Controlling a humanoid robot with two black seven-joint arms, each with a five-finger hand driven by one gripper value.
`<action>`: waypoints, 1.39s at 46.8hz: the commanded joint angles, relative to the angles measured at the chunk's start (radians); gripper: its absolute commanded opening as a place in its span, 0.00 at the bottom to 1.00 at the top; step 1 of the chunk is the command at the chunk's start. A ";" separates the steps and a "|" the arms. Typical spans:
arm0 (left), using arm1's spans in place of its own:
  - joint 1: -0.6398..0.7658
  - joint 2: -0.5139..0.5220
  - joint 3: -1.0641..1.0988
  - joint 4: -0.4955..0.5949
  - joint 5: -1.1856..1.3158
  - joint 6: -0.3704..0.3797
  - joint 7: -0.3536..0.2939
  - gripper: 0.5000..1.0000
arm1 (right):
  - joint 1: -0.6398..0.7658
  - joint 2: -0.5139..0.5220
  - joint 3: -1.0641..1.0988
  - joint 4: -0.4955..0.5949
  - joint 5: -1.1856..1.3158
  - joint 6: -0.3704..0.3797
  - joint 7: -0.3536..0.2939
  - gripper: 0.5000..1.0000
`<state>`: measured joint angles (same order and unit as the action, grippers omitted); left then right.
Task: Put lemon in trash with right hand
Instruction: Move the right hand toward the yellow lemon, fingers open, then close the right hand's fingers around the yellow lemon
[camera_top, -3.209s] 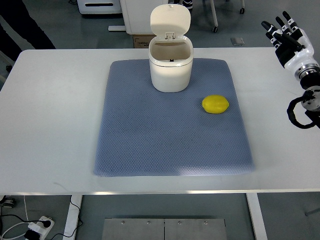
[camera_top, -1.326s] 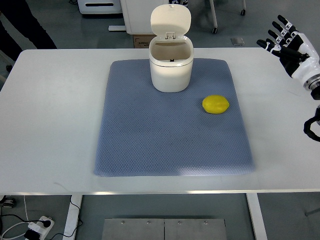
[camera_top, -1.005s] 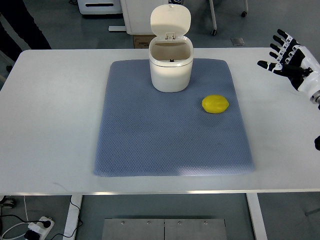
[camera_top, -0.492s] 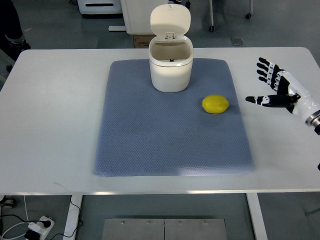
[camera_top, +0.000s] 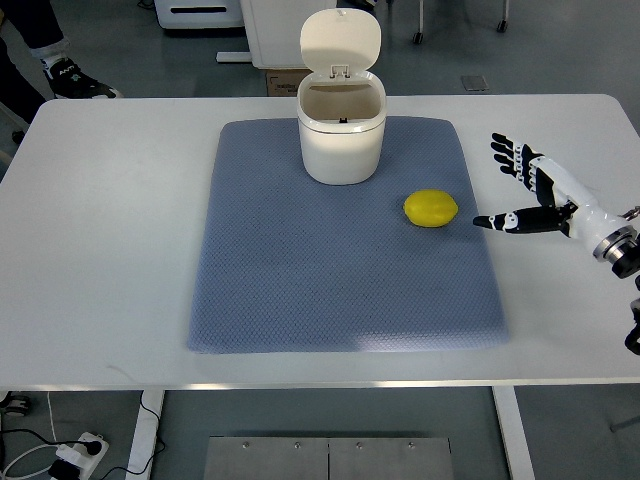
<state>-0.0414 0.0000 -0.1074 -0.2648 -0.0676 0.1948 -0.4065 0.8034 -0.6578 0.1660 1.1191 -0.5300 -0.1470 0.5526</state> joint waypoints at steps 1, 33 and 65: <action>0.000 0.000 0.000 0.001 0.000 0.000 0.000 1.00 | 0.034 0.009 -0.055 -0.001 -0.001 -0.032 0.000 1.00; 0.000 0.000 0.000 -0.001 0.000 0.000 0.000 1.00 | 0.169 0.132 -0.312 -0.048 0.004 -0.197 -0.014 0.87; 0.000 0.000 0.000 -0.001 0.000 0.000 0.000 1.00 | 0.218 0.254 -0.419 -0.176 0.005 -0.210 -0.019 0.77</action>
<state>-0.0414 0.0000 -0.1074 -0.2654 -0.0675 0.1948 -0.4065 1.0147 -0.4092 -0.2389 0.9444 -0.5247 -0.3575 0.5337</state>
